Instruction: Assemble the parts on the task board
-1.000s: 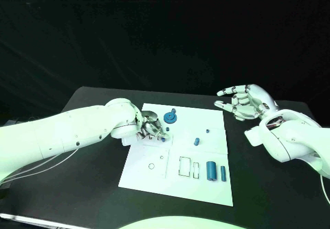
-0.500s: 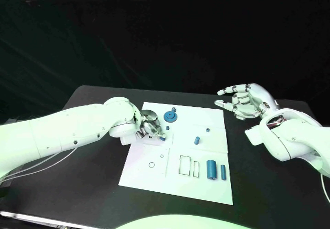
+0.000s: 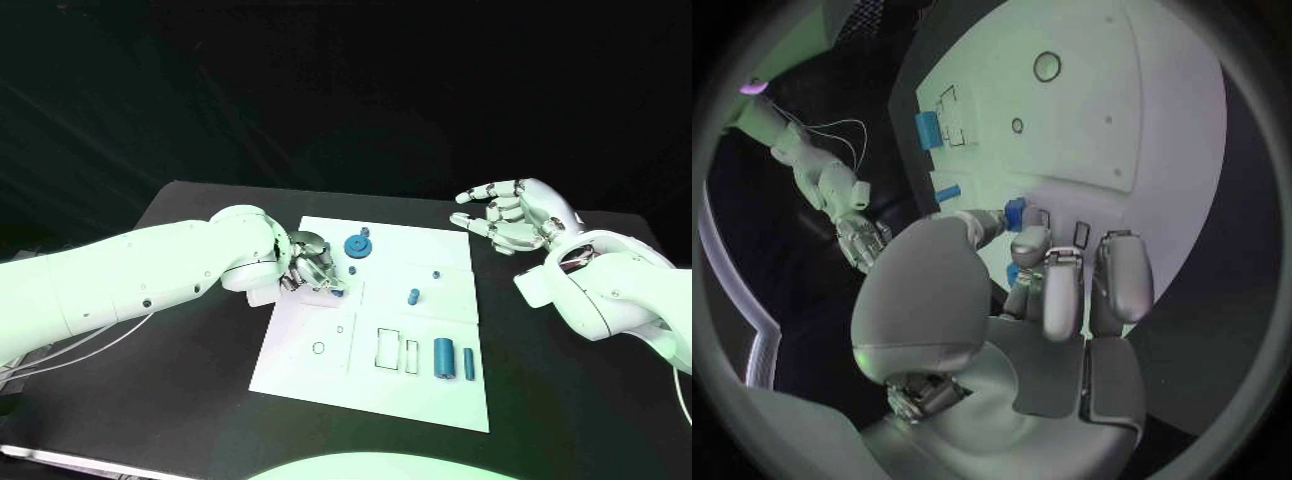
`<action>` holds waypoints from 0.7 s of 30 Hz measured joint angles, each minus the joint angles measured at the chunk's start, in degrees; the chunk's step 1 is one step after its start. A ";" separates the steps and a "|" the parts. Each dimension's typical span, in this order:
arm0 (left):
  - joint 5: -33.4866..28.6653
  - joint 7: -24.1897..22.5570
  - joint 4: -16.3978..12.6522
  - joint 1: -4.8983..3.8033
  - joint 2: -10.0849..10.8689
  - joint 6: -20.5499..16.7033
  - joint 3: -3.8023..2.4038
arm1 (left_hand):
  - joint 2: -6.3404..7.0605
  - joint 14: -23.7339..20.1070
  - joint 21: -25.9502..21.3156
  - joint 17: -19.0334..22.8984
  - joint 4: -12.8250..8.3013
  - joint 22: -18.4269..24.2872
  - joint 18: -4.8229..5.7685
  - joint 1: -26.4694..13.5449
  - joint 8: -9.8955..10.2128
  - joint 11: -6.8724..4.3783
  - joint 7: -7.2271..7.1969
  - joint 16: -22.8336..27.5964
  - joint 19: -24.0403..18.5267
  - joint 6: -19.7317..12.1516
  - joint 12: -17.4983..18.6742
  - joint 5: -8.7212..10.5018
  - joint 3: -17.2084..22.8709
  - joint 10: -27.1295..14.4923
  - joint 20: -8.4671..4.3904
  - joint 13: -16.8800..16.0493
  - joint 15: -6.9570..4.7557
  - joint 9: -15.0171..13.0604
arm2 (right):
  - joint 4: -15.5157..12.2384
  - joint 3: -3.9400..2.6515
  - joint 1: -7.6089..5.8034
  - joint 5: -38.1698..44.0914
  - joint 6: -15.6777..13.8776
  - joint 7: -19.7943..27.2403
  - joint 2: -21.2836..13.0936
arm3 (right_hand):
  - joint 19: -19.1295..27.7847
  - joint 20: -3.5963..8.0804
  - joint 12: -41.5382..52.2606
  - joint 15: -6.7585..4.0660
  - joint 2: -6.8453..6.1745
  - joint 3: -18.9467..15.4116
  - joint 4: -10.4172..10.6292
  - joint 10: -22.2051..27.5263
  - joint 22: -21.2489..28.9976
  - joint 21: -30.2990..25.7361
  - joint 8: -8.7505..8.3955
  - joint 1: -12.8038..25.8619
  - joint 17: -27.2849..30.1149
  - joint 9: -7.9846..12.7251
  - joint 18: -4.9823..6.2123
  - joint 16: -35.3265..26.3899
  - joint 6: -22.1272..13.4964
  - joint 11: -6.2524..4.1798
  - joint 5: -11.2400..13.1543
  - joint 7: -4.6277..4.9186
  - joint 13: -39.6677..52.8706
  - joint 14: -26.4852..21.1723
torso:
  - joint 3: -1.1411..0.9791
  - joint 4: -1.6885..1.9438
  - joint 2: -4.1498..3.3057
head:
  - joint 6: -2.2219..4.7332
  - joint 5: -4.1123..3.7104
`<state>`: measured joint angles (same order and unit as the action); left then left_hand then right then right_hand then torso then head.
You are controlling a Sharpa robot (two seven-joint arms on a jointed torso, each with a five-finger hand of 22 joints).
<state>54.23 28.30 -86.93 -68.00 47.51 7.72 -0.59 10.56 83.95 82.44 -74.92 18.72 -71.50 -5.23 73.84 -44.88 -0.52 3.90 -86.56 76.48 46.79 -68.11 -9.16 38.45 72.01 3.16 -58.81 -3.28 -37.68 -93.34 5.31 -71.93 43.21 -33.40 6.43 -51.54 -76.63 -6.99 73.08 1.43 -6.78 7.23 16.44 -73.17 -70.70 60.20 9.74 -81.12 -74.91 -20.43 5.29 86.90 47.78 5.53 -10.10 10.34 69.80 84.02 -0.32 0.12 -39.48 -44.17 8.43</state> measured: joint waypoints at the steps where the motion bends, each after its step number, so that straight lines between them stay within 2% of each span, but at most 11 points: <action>1: 0.68 -0.02 -0.05 -0.01 0.00 -0.05 0.00 | 0.00 0.00 0.22 0.00 0.00 -0.06 0.00 0.00 0.00 0.00 -0.01 0.00 0.00 0.02 0.00 0.00 0.00 0.00 0.00 0.00 0.00 0.00 | 0.01 0.01 0.00 0.00 0.03 0.00 0.01 | 0.00 0.00 0.00 0.00 0.00 0.00 0.00 0.00 0.00 0.00 0.00 0.00 0.00 0.00 0.00 0.00 0.00 0.00 0.00 0.00 0.00 0.00 | -0.01 -0.04 -0.02 | 0.01 0.01; 6: 3.99 -0.04 -0.16 -0.02 0.00 -0.25 0.00 | 0.04 0.00 0.22 0.00 0.11 -0.27 0.07 -0.05 0.00 -0.10 -0.02 -0.19 0.14 0.04 -0.03 0.00 0.11 0.10 -0.14 -0.16 0.00 0.00 | 0.04 0.03 0.02 -0.02 0.17 0.00 0.00 | 0.00 0.00 0.00 0.00 0.00 0.00 0.00 0.00 0.00 0.00 0.00 0.00 0.00 0.00 0.00 0.00 0.00 0.00 0.00 0.00 0.00 0.00 | -0.05 -0.10 -0.04 | 0.01 0.08; 8: 4.85 -0.03 -0.16 -0.03 -0.02 -0.36 0.00 | 0.26 0.00 0.22 0.00 -0.17 -0.28 0.87 -0.26 0.00 -0.20 -0.02 -0.19 0.21 0.04 -0.23 0.01 0.92 0.20 -0.21 -0.22 0.00 -0.01 | 0.04 0.03 0.02 -0.02 0.21 0.00 0.00 | 0.00 0.00 0.00 0.00 0.00 0.00 0.00 0.00 0.00 0.00 0.00 0.00 0.00 0.00 0.00 0.00 0.00 0.00 0.00 0.00 0.00 0.00 | -0.05 -0.10 -0.04 | -0.02 0.09; 18: 9.15 0.09 0.08 -0.04 -0.72 -1.37 0.02 | 0.68 0.20 0.49 0.00 -0.16 -0.85 0.89 -0.68 0.00 -0.19 -0.02 -0.19 0.40 0.09 -0.45 0.09 0.94 0.62 -0.40 -0.63 -0.20 -0.05 | 0.06 0.04 0.02 0.03 0.35 0.00 0.01 | 0.00 0.00 0.00 0.00 0.39 0.00 0.00 0.00 0.00 0.00 0.00 0.39 0.00 0.06 0.00 0.00 0.00 0.00 0.00 0.00 0.01 0.00 | -0.05 -0.10 -0.06 | -0.16 0.17; 20: 9.75 0.11 0.12 -0.04 -0.85 -1.50 0.03 | 0.68 0.20 0.49 0.00 0.00 -0.85 0.89 -0.69 -0.03 -0.19 0.00 -0.19 0.40 0.22 -0.45 0.09 1.10 0.62 -0.40 -0.72 -0.20 -4.13 | 0.06 0.05 0.03 0.05 0.37 0.00 0.02 | 0.00 0.00 0.00 0.00 0.39 0.00 0.00 0.00 -0.01 0.00 0.00 0.39 0.00 0.06 0.00 0.00 0.00 0.00 0.00 0.00 0.01 0.00 | -0.05 -0.10 -0.07 | -0.22 0.18; 21: 10.01 0.12 0.14 -0.04 -0.89 -1.52 0.03 | 0.68 0.20 0.49 0.00 0.00 -0.85 0.89 -0.69 -0.21 -0.19 0.00 -0.19 0.40 0.22 -0.45 0.13 1.10 0.62 -0.40 -0.72 -0.20 -4.13 | 0.07 0.05 0.03 0.06 0.38 0.00 0.02 | 0.00 0.00 0.00 0.00 0.39 0.00 0.00 0.00 0.00 0.00 0.00 0.39 0.01 0.06 0.00 0.00 0.00 0.00 0.00 0.00 0.01 0.00 | -0.05 -0.11 -0.07 | -0.23 0.19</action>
<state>64.24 28.42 -86.79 -68.04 46.63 6.20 -0.56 11.24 84.15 82.93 -74.92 18.72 -72.35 -4.34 73.15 -45.09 -0.70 3.91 -86.75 76.88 47.02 -68.56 -9.04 39.55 72.63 2.76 -59.53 -3.48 -41.81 -93.28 5.36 -71.90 43.27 -33.02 6.44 -51.52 -76.63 -6.99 73.08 1.43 -6.39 7.23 16.44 -73.17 -70.70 60.20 9.74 -80.73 -74.90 -20.37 5.28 86.89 47.78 5.53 -10.10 10.34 69.81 84.02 -0.37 0.01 -39.55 -44.40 8.62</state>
